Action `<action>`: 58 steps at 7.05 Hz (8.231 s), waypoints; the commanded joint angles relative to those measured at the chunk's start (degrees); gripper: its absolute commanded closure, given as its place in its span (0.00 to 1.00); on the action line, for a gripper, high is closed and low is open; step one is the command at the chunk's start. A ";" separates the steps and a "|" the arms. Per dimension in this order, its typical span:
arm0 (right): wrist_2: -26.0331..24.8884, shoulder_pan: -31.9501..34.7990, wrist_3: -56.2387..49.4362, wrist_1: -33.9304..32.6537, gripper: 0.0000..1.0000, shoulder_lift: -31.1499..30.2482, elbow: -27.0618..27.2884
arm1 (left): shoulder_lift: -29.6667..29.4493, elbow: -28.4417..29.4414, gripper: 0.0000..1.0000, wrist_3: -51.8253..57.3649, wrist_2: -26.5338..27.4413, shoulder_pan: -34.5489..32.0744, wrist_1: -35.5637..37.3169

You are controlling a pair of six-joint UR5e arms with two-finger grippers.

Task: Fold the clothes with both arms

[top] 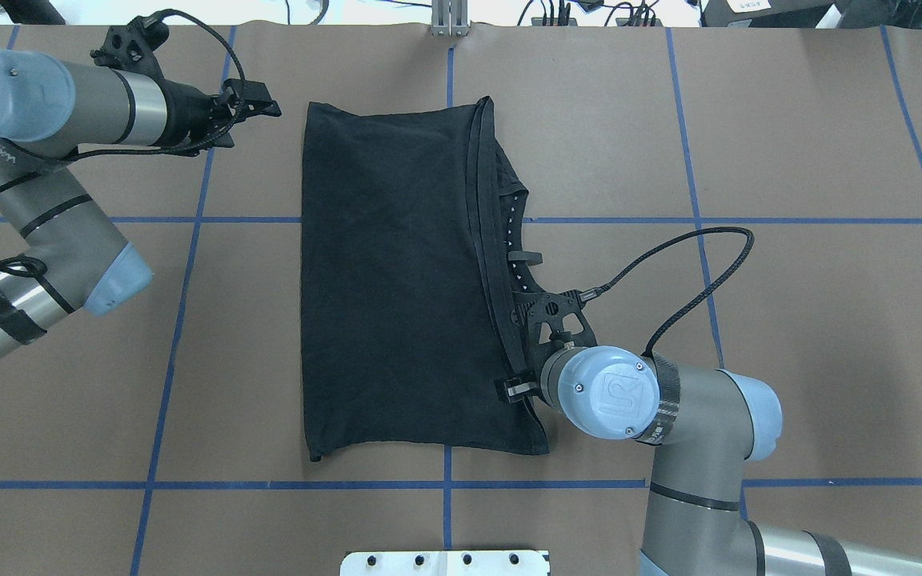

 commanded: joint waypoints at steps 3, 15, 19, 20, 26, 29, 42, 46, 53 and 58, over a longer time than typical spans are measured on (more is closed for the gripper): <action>0.29 1.15 -1.27 -1.07 0.00 -0.64 0.01 | 0.08 0.00 0.00 0.00 -0.36 0.03 0.00; 0.21 2.46 -3.45 -1.16 0.00 4.80 -4.73 | 0.17 0.17 0.00 0.00 -0.36 0.03 0.00; 0.65 4.13 -4.52 -1.25 0.00 4.28 -5.17 | 0.00 0.09 0.00 0.00 -0.36 0.21 0.09; 0.73 4.66 -4.96 -1.25 0.00 4.19 -5.78 | 0.00 0.17 0.00 0.00 -0.36 0.21 0.00; 3.72 7.21 -6.98 -1.08 0.00 3.66 -5.00 | 0.00 0.17 0.00 0.00 -0.36 0.29 0.00; 3.81 6.60 -6.89 -1.08 0.00 5.06 -4.38 | 0.09 0.44 0.00 0.00 -0.36 0.29 0.00; 8.10 8.61 -7.86 -1.16 0.00 4.28 -6.14 | -0.09 0.53 0.00 -0.53 -0.36 0.47 0.00; 8.29 7.66 -7.51 -1.08 0.00 4.89 -5.35 | 0.00 0.53 0.00 -0.53 -0.36 0.56 0.00; 8.64 8.18 -7.95 -1.08 0.00 4.10 -7.27 | 0.00 0.44 0.00 -0.70 -0.36 0.91 0.00; 13.03 11.60 -7.95 -0.46 0.00 2.95 -6.93 | 0.00 0.44 0.00 -0.70 -0.36 1.17 0.00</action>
